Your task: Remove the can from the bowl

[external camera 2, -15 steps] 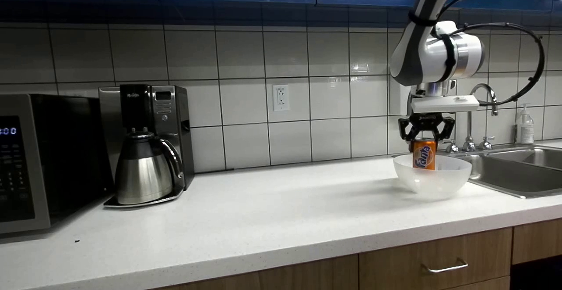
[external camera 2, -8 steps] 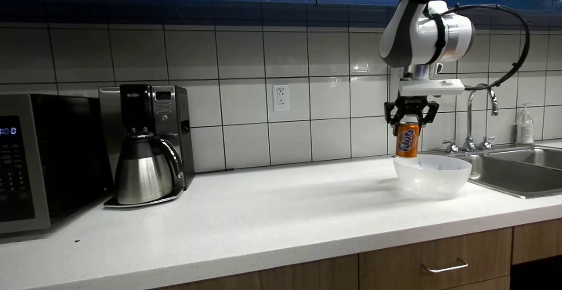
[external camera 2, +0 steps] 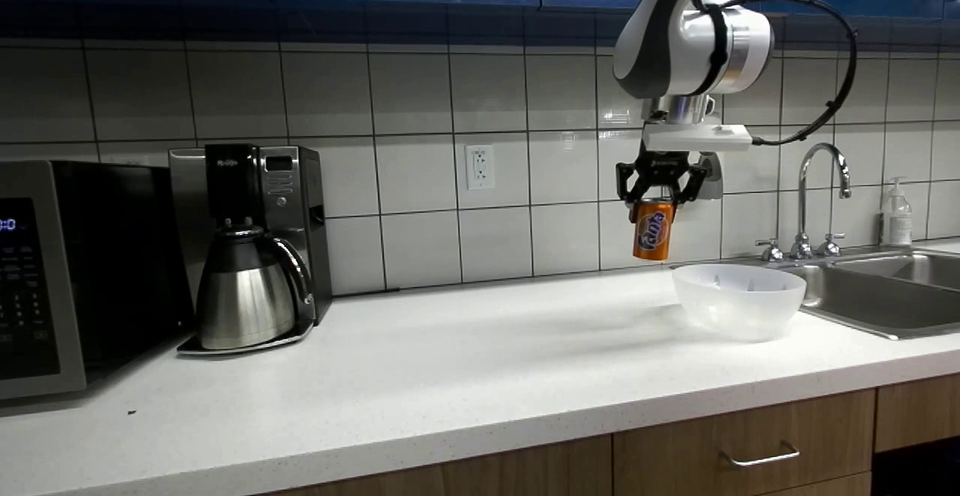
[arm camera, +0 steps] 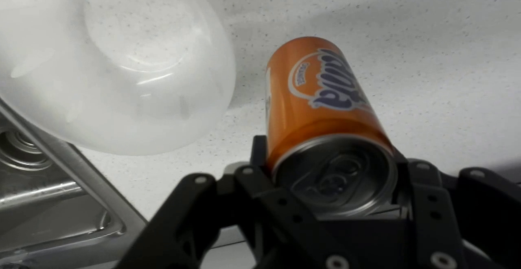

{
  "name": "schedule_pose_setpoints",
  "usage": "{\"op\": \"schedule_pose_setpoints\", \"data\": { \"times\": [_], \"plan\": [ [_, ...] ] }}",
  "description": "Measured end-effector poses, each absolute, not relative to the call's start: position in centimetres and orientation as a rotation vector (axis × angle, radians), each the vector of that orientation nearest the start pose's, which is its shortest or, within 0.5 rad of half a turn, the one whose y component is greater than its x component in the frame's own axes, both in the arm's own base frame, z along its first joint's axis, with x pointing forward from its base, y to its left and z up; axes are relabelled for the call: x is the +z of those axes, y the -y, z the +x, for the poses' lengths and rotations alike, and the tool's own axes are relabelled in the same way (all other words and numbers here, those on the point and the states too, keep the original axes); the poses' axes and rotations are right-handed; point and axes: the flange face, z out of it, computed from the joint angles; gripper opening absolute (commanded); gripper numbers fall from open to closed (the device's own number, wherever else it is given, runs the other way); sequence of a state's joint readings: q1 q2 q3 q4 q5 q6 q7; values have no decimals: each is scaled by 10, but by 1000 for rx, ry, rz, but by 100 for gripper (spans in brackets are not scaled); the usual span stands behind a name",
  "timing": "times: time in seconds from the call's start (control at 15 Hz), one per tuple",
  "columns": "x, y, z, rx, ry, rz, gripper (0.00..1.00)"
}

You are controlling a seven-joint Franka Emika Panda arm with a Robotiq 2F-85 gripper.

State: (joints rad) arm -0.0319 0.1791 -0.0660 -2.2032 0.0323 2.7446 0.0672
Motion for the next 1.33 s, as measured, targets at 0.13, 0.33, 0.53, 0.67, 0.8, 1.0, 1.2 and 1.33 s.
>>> {"op": "schedule_pose_setpoints", "data": {
  "times": [0.13,0.33,0.53,0.67,0.8,1.0,1.2,1.33],
  "plan": [
    [335,38,578,-550,-264,-3060,38],
    [328,9,575,-519,-222,-3038,38],
    [319,-17,571,-483,-174,-3027,38],
    [312,-31,568,-460,-138,-3026,38],
    [303,-44,566,-434,-107,-3027,38],
    [289,-57,563,-393,-70,-3032,38],
    [276,-68,560,-359,-26,-3043,38],
    [268,-74,558,-338,11,-3054,38]
  ]
}}
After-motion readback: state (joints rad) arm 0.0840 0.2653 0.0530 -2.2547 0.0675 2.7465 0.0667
